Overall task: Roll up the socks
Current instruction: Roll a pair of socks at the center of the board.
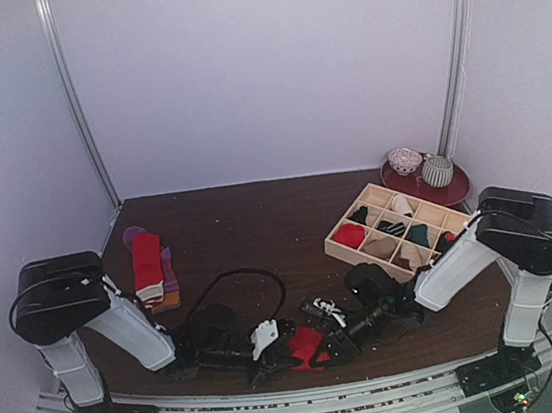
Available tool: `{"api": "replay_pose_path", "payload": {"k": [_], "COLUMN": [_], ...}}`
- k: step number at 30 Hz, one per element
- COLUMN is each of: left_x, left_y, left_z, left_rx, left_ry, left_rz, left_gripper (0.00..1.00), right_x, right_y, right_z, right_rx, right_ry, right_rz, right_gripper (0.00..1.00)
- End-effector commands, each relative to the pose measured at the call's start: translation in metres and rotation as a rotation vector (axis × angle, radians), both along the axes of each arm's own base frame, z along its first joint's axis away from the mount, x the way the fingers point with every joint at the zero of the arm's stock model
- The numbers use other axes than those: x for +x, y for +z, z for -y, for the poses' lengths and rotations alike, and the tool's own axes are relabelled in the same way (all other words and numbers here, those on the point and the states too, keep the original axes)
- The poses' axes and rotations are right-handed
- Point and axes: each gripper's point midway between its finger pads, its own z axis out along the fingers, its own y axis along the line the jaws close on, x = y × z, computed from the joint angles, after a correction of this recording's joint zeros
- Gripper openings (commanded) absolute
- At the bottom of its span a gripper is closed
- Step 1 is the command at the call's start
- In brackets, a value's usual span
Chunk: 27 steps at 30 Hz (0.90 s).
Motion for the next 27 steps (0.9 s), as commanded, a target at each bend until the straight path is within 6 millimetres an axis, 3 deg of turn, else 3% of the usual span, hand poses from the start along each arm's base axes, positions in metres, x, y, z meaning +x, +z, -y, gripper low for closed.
{"api": "replay_pose_path", "payload": {"k": [1, 5, 9, 14, 19, 23, 27], "left_x": [0.0, -0.002, -0.003, -0.001, 0.002, 0.002, 0.002], "left_y": [-0.032, -0.05, -0.061, -0.065, -0.068, -0.071, -0.073], "left_z": [-0.014, -0.029, -0.042, -0.047, -0.044, -0.044, -0.046], "left_rx": [0.135, 0.227, 0.292, 0.331, 0.352, 0.359, 0.36], "left_ry": [0.082, 0.146, 0.196, 0.219, 0.218, 0.217, 0.217], "left_rz": [-0.163, -0.307, -0.435, -0.512, -0.541, -0.552, -0.56], "left_gripper": [0.0, 0.0, 0.0, 0.0, 0.0, 0.0, 0.0], "right_x": [0.018, 0.038, 0.025, 0.014, 0.009, -0.001, -0.005], "right_y": [-0.018, 0.027, 0.051, 0.049, 0.033, 0.031, 0.021], "right_z": [0.032, 0.042, 0.046, 0.035, 0.018, 0.005, 0.004], "right_rx": [-0.184, -0.113, -0.093, -0.118, -0.188, -0.171, -0.198], "right_ry": [-0.125, -0.216, -0.151, -0.05, 0.031, 0.064, 0.084], "right_rz": [0.11, 0.417, 0.786, 0.9, 0.958, 0.981, 0.981], "right_gripper": [0.32, 0.36, 0.46, 0.55, 0.55, 0.54, 0.54]}}
